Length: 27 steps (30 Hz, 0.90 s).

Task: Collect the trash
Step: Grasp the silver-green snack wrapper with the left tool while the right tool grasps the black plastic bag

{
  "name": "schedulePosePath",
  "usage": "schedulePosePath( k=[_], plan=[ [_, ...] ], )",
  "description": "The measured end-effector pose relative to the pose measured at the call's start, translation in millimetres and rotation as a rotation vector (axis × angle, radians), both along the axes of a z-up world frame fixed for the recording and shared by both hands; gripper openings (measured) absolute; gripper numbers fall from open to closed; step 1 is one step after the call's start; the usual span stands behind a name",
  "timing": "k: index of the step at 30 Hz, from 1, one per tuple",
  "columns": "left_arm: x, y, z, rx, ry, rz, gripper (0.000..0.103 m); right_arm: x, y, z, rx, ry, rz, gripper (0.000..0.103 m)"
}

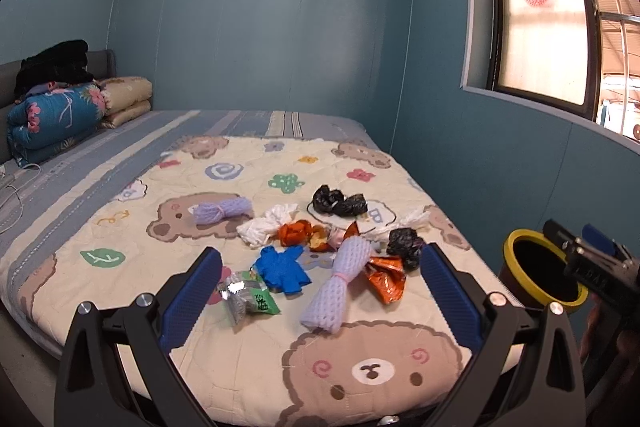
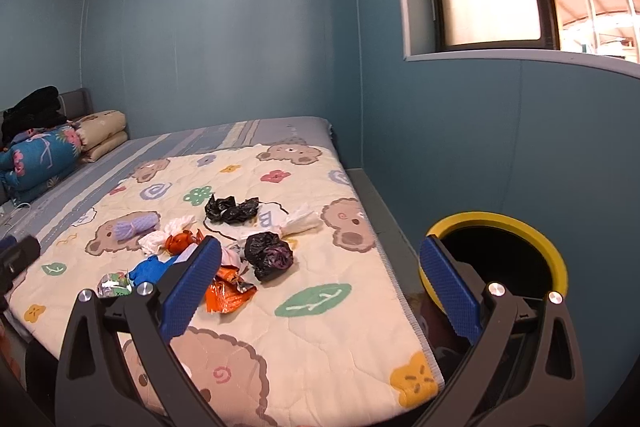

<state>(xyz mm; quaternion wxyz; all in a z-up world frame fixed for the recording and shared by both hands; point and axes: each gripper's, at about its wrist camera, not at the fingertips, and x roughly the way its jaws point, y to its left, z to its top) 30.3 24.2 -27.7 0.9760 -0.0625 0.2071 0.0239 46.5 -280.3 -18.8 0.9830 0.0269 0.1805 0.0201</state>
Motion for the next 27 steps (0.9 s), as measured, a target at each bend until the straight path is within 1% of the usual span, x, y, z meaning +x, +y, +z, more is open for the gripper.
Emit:
schedulePosePath(
  k=[2,5,7,12,14,17,19,21,23,25,27],
  plan=[
    [8.6,11.0,-8.9,-0.009,0.036,-0.015,0.096,11.6,1.5,-0.7,0.004,0.006,0.037,0.095],
    [19.5,25.6,-23.6,-0.004,0.090,-0.017,0.096,30.4,8.9,-3.7,-0.017,0.030,0.078,0.095],
    [24.0,33.2,-31.3,0.004,0.117,-0.010,0.096,46.1,13.7,-7.6,-0.028,0.058,0.083,0.095],
    [39.2,57.5,-53.7,-0.008,0.226,0.024,0.096,83.4,30.3,-23.4,-0.106,0.128,0.089,0.095],
    [47.5,67.5,-64.1,-0.024,0.277,0.038,0.096,97.5,34.9,-30.6,-0.094,0.163,0.118,0.095],
    [59.2,77.3,-75.8,-0.052,0.319,0.041,0.096,121.1,43.4,-43.8,-0.095,0.205,0.170,0.095],
    [72.1,83.8,-84.3,-0.053,0.359,0.052,0.096,138.9,47.9,-54.4,-0.094,0.238,0.200,0.095],
    [83.8,87.9,-90.8,-0.045,0.398,0.059,0.096,153.3,48.9,-64.5,-0.091,0.278,0.203,0.095],
    [95.1,93.6,-96.6,-0.051,0.425,0.057,0.096,170.9,49.6,-76.5,-0.092,0.337,0.212,0.095],
    [105.0,97.0,-100.9,-0.049,0.443,0.067,0.096,185.5,50.0,-82.9,-0.076,0.366,0.225,0.095],
    [117.5,102.6,-108.5,-0.062,0.470,0.076,0.096,198.2,53.0,-86.6,-0.081,0.382,0.236,0.095]
  ],
)
